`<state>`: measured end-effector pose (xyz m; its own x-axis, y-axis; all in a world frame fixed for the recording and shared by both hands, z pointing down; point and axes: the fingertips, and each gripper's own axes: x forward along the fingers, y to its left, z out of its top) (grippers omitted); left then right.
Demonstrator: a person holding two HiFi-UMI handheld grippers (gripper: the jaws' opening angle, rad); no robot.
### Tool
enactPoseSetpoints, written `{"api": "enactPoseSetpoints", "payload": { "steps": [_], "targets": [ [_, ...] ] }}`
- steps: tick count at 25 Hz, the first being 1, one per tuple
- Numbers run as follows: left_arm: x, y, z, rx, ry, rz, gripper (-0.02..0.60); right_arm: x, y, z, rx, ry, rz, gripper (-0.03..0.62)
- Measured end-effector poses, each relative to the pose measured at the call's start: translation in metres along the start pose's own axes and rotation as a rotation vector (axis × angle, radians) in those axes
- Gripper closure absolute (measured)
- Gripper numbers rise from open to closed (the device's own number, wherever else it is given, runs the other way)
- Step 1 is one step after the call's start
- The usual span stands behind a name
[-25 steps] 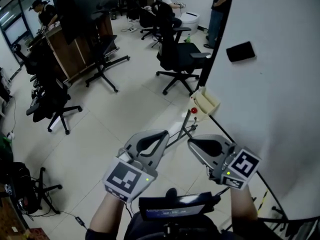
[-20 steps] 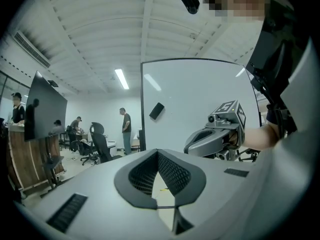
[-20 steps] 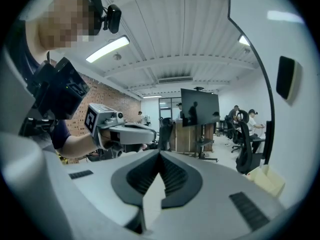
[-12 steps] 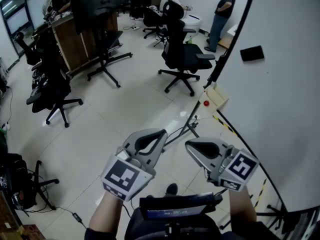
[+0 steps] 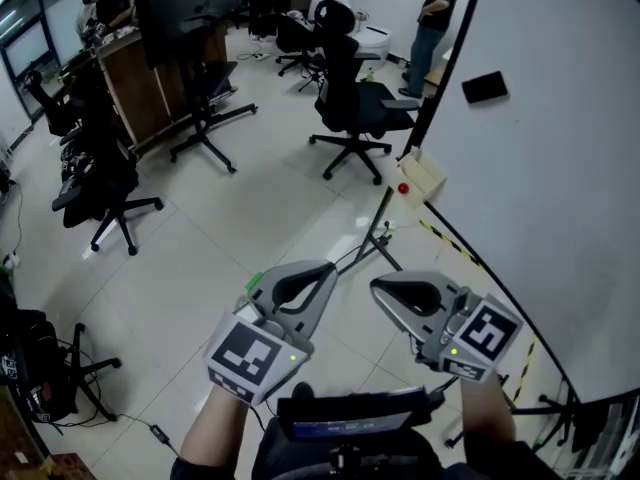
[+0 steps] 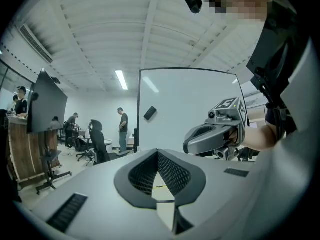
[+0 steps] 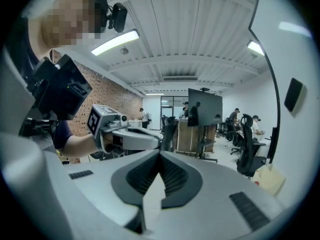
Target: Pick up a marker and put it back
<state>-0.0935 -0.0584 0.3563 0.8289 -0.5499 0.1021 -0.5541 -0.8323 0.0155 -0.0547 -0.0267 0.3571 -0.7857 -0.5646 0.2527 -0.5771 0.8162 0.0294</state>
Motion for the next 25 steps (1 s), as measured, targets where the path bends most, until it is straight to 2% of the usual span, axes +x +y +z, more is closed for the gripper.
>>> {"api": "enactPoseSetpoints", "payload": {
  "steps": [5,19,25],
  "targets": [
    [0.002,-0.042,0.003,-0.006,0.023,0.024,0.581,-0.039,0.012,-0.009,0.014,-0.038,0.02,0.58],
    [0.012,-0.196,-0.005,0.019,0.087,0.125,0.581,-0.177,0.05,-0.062,0.064,-0.072,0.115,0.58],
    [-0.008,-0.23,-0.012,0.036,0.13,0.214,0.581,-0.199,0.068,-0.069,0.106,-0.09,0.199,0.58]
  ]
}}
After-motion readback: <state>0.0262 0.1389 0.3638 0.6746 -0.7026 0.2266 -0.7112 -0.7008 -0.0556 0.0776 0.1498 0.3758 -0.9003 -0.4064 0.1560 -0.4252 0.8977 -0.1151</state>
